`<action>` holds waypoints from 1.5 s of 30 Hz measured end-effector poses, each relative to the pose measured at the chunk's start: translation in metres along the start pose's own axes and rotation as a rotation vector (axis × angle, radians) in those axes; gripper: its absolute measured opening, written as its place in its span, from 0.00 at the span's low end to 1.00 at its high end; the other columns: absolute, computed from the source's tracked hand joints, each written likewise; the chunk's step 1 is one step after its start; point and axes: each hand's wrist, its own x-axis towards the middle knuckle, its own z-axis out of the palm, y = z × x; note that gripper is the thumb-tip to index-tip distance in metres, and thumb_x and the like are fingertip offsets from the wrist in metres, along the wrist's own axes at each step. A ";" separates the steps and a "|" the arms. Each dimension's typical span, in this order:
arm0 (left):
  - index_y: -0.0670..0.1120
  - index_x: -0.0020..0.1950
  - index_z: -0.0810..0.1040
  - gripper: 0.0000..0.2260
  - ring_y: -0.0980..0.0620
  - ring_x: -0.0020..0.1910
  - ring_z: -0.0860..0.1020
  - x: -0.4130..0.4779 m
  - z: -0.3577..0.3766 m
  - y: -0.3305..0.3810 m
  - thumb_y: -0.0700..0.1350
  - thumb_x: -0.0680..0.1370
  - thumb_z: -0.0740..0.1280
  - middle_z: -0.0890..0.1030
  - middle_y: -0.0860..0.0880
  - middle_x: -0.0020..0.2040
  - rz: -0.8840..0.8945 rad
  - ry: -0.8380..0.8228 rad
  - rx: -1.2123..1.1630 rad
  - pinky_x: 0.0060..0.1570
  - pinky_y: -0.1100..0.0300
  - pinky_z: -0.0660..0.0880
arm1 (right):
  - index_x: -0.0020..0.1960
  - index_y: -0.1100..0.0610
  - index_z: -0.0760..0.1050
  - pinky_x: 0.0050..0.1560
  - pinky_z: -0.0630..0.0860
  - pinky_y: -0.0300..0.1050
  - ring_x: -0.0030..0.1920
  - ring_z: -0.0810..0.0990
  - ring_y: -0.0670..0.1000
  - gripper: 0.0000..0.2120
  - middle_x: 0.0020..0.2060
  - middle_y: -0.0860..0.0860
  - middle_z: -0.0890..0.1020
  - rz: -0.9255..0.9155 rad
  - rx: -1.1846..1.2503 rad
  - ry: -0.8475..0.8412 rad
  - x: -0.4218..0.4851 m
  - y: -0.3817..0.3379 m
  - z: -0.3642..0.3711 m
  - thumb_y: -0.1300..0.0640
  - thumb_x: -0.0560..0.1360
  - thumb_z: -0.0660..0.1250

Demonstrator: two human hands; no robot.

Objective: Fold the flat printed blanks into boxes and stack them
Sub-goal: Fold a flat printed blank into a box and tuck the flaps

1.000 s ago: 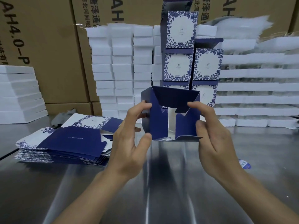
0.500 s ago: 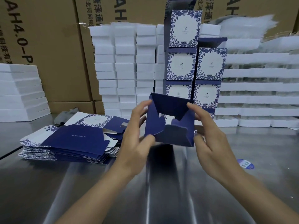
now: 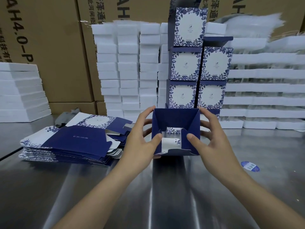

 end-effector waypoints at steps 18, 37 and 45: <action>0.67 0.74 0.69 0.39 0.47 0.64 0.80 0.001 -0.015 0.011 0.37 0.68 0.58 0.77 0.54 0.69 0.093 -0.143 -0.064 0.57 0.45 0.81 | 0.76 0.36 0.70 0.74 0.70 0.60 0.79 0.67 0.47 0.33 0.76 0.39 0.72 -0.248 -0.143 -0.269 -0.002 -0.002 -0.009 0.60 0.76 0.56; 0.69 0.78 0.63 0.34 0.53 0.75 0.73 -0.010 -0.004 -0.004 0.45 0.76 0.68 0.76 0.60 0.72 0.097 -0.134 -0.032 0.68 0.35 0.75 | 0.77 0.23 0.54 0.60 0.81 0.48 0.70 0.75 0.39 0.44 0.69 0.32 0.74 -0.090 0.009 -0.094 0.000 0.002 -0.007 0.34 0.69 0.76; 0.77 0.71 0.67 0.24 0.72 0.60 0.77 -0.004 0.007 -0.007 0.59 0.80 0.72 0.76 0.73 0.58 -0.020 0.077 -0.092 0.52 0.67 0.79 | 0.76 0.29 0.64 0.65 0.80 0.55 0.70 0.75 0.39 0.37 0.71 0.33 0.73 -0.071 -0.015 -0.155 -0.006 0.001 0.000 0.37 0.72 0.77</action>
